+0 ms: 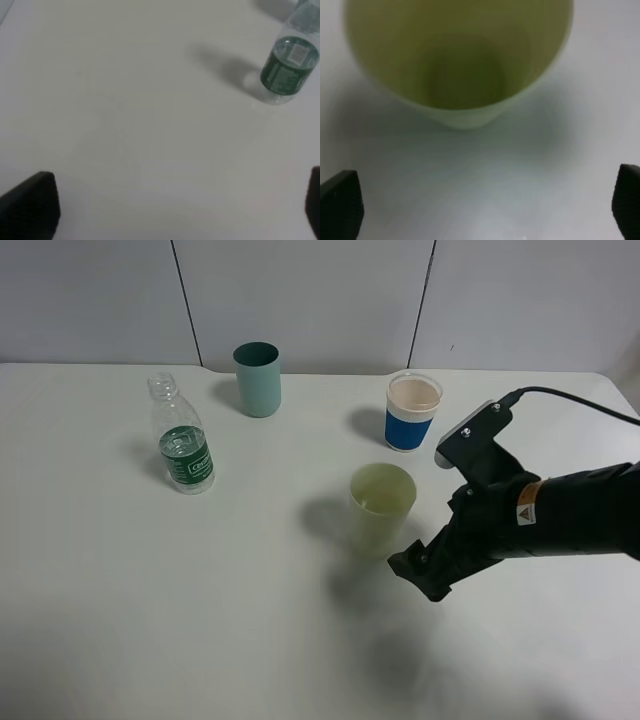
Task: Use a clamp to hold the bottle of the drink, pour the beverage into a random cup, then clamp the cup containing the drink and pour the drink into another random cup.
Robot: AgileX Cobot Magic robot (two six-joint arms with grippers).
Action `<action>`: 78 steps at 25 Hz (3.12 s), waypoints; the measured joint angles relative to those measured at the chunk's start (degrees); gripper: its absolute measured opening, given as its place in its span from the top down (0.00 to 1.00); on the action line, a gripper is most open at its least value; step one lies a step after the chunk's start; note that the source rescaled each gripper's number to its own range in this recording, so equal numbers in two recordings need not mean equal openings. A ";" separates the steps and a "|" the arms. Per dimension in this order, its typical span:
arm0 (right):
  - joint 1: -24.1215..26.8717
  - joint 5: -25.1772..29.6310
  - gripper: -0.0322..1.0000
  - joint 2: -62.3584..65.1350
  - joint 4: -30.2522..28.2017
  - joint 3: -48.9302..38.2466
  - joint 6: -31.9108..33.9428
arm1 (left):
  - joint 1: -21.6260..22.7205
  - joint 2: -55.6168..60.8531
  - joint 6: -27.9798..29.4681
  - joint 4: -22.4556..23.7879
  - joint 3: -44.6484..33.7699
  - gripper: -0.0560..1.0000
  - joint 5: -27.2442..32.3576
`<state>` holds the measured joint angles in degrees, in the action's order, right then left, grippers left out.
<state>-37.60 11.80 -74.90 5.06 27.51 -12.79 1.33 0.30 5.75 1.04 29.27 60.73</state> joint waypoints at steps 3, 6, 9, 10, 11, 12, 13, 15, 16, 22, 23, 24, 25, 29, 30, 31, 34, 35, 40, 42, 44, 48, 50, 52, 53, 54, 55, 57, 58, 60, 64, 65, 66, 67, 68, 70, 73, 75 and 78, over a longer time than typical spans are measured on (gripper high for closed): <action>0.85 -5.45 0.00 -2.45 -0.11 -2.07 0.00 | 0.00 0.00 0.00 0.00 0.00 0.00 0.00; 1.40 -20.04 0.00 -9.89 -0.22 -5.83 0.00 | 0.00 0.00 0.00 0.00 0.00 0.00 0.00; 1.40 -33.53 0.00 -17.53 -0.75 -7.51 0.00 | 0.00 0.00 0.00 0.00 0.00 0.00 0.00; 1.40 -35.19 0.00 -18.82 -1.30 -7.57 0.00 | 0.00 0.00 0.00 0.00 0.00 0.00 0.00; 1.40 -35.19 0.00 -18.82 -1.30 -7.57 0.00 | 0.00 0.00 0.00 0.00 0.00 0.00 0.00; 1.40 -37.26 0.00 -20.30 -2.17 -7.64 0.00 | 0.00 0.00 0.00 0.00 0.00 0.00 0.00; 1.40 -39.10 0.00 -21.88 -3.24 -7.64 0.05 | 0.00 0.00 0.00 0.00 0.00 0.00 -0.06; 1.40 -42.58 0.00 -23.92 -5.48 -7.64 0.77 | 0.00 0.00 0.00 0.00 0.00 0.00 -0.06; 1.40 -44.07 0.00 -24.83 -6.30 -7.64 0.96 | 0.00 0.00 0.00 0.00 0.00 0.00 -0.06; 1.40 -57.89 0.00 -32.12 -8.65 -7.76 1.15 | 0.00 0.00 0.00 0.00 0.00 0.00 -0.06; 1.40 -59.93 0.00 -33.20 -8.65 -7.76 1.15 | 0.00 0.00 0.00 0.00 0.00 0.00 -0.06; 1.40 -59.93 0.00 -33.20 -8.65 -7.76 1.15 | 0.00 0.00 0.00 0.00 0.00 0.00 -0.06; 1.40 -62.00 0.00 -34.11 -8.75 -7.76 1.15 | 0.00 0.00 0.00 0.00 0.00 0.00 -0.06; 1.40 -72.18 0.00 -38.85 -9.80 -7.81 1.09 | 0.00 0.00 0.00 0.00 0.00 0.00 -0.06; 1.40 -75.28 0.00 -40.00 -10.23 -7.81 1.09 | 0.00 0.00 0.00 0.00 0.00 0.00 -0.06; 1.40 -77.31 0.00 -40.82 -10.79 -7.81 1.09 | 0.00 0.00 0.00 0.00 0.00 0.00 -0.06; 1.40 -80.44 0.00 -42.65 -12.07 -7.81 1.09 | 0.00 0.00 0.00 0.00 0.00 0.00 -0.06; 1.40 -80.57 0.00 -43.01 -12.22 -7.81 1.09 | 0.00 0.00 0.00 0.00 0.00 0.00 -0.06; 1.40 -80.63 0.00 -43.10 -12.22 -7.81 1.09 | 0.00 0.00 0.00 0.00 0.00 0.00 -0.06; 1.40 -80.63 0.03 -43.10 -12.22 -7.81 1.09 | 0.00 0.00 0.00 0.00 0.00 0.00 -0.06; 1.40 -80.63 0.06 -43.10 -12.22 -7.81 1.09 | 0.00 0.00 0.00 0.00 0.00 0.00 -0.06; 1.40 -80.78 0.97 -43.10 -12.32 -7.81 1.53 | 0.00 0.00 0.00 0.00 0.00 0.00 -0.06; 1.40 -80.72 0.96 -43.17 -12.38 -7.81 1.95 | 0.00 0.00 0.00 0.00 0.00 0.00 -0.06; 1.40 -80.79 0.96 -43.17 -12.38 -7.81 2.07 | 0.00 0.00 0.00 0.00 0.00 0.00 -0.06; 1.40 -80.79 0.96 -43.17 -12.38 -7.81 2.07 | 0.00 0.00 0.00 0.00 0.00 0.00 -0.06; 1.40 -80.79 0.96 -43.17 -12.38 -7.81 2.13 | 0.00 0.00 0.00 0.00 0.00 0.00 -0.06; 1.40 -80.79 0.96 -43.17 -12.33 -7.81 2.13 | 0.00 0.00 0.00 0.00 0.00 0.00 -0.06; 1.40 -80.79 0.96 -43.17 -12.26 -7.81 2.13 | 0.00 0.00 0.00 0.00 0.00 0.00 -0.06; 1.40 -80.79 0.96 -43.17 -12.12 -7.81 2.13 | 0.00 0.00 0.00 0.00 0.00 0.00 -0.06; 1.40 -80.79 0.96 -43.17 -11.84 -7.81 2.13 | 0.00 0.00 0.00 0.00 0.00 0.00 -0.01; 1.40 -80.17 0.96 -42.43 -10.24 -7.81 2.13 | 0.00 0.00 0.00 0.00 0.00 0.00 -0.01; 1.40 -79.89 0.96 -41.94 -9.54 -7.86 2.13 | 0.00 0.00 0.00 0.00 0.00 0.00 -0.01; 1.40 -78.84 0.96 -40.49 -9.02 -7.88 2.13 | 0.00 0.00 0.00 0.00 0.00 0.00 -0.01; 1.40 -77.39 0.96 -38.44 -8.44 -7.92 2.13 | 0.00 0.00 0.00 0.00 0.00 0.00 -0.01; 1.40 -75.52 0.96 -35.67 -7.24 -7.92 2.19 | 0.00 0.00 0.00 0.00 0.00 0.00 -0.01; 1.40 -71.37 0.96 -31.15 -5.83 -7.92 2.19 | 0.00 0.00 0.00 0.00 0.00 0.00 -0.01; 1.40 -67.40 0.96 -26.45 -4.21 -8.01 2.19 | 0.00 0.00 0.00 0.00 0.00 0.00 -0.01; 1.40 -62.83 0.96 -20.97 -2.41 -8.04 2.19 | 0.00 0.00 0.00 0.00 0.00 0.00 -0.01; 1.40 -57.33 0.96 -14.32 0.39 -8.04 2.19 | 0.00 0.00 0.00 0.00 0.00 0.00 -0.01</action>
<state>-36.20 -45.52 -89.22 5.45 19.47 -10.60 1.33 0.30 5.75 1.04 29.27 60.71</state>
